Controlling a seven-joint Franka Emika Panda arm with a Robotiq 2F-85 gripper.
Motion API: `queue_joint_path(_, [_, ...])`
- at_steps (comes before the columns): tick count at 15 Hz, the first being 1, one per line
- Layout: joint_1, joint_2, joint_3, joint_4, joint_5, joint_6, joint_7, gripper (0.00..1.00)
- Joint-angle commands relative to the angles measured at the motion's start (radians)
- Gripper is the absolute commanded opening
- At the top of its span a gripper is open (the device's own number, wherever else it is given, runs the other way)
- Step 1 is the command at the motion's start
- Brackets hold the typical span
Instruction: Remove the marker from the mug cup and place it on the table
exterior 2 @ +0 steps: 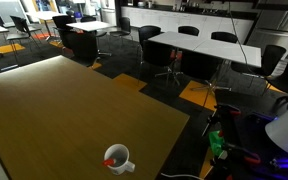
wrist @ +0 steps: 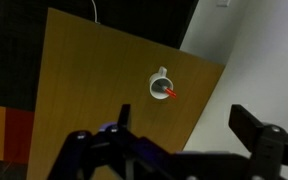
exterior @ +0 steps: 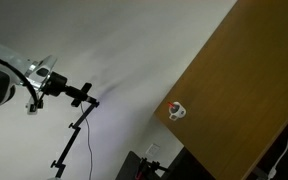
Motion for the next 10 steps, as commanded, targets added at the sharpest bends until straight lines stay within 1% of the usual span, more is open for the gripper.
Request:
queue_joint_path(1, [0.001, 0.034, -0.045, -0.012, -0.042, 0.089, -0.121, 1.0])
queue_joint_path(7, [0.038, 0.098, -0.125, -0.053, -0.046, 0.287, -0.38, 1.0])
queue_joint_path(10, [0.082, 0.12, -0.172, -0.079, -0.01, 0.371, -0.519, 1.0])
